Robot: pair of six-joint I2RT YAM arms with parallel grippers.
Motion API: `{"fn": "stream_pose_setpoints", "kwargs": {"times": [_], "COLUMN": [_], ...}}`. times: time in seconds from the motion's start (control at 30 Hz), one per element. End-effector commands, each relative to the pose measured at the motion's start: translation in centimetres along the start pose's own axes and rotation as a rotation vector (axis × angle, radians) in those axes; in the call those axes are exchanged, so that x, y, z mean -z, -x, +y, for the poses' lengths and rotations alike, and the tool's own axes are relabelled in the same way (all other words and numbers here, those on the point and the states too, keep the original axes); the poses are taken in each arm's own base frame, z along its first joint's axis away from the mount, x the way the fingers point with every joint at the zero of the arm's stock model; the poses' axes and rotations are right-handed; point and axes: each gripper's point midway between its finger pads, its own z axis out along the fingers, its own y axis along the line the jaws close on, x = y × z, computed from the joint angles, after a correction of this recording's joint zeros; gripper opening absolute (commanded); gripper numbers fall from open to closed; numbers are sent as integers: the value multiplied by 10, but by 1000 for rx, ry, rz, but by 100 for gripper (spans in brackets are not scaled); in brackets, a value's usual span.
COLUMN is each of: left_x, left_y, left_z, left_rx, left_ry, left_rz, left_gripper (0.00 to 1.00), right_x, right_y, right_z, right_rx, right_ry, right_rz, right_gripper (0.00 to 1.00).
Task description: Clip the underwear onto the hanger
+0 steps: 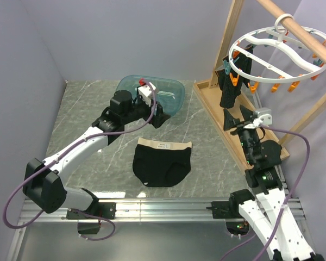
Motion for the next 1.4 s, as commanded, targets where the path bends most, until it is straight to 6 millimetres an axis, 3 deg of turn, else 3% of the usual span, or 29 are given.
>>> {"fn": "stream_pose_setpoints", "kwargs": {"times": [0.0,0.07,0.1,0.23,0.4,0.67,0.93,1.37], "left_x": [-10,-10,-12,-19,-36,-55,-68,-74], "left_y": [32,48,39,38,29,16,19,18], "left_z": [-12,-19,-27,-44,-55,-54,-49,-44], "left_rx": [-76,-116,-121,-194,-196,-196,-163,-117], "left_ry": [-20,-34,-59,-107,-132,-111,-92,-65], "left_rz": [-130,-217,-219,-277,-290,-273,-275,-281], "left_gripper": [99,99,99,99,99,99,99,99], "right_x": [-14,-21,-24,-39,-58,-77,-93,-109], "right_y": [44,39,43,45,46,52,52,52], "right_z": [-21,-19,-18,-20,-27,-33,-38,-38], "right_rx": [51,63,66,67,54,33,37,12], "right_ry": [-106,-96,-94,-104,-144,-191,-220,-224], "right_rz": [-183,-184,-205,-212,-212,-220,-201,-214], "right_gripper": [66,66,66,66,66,66,70,71]}}
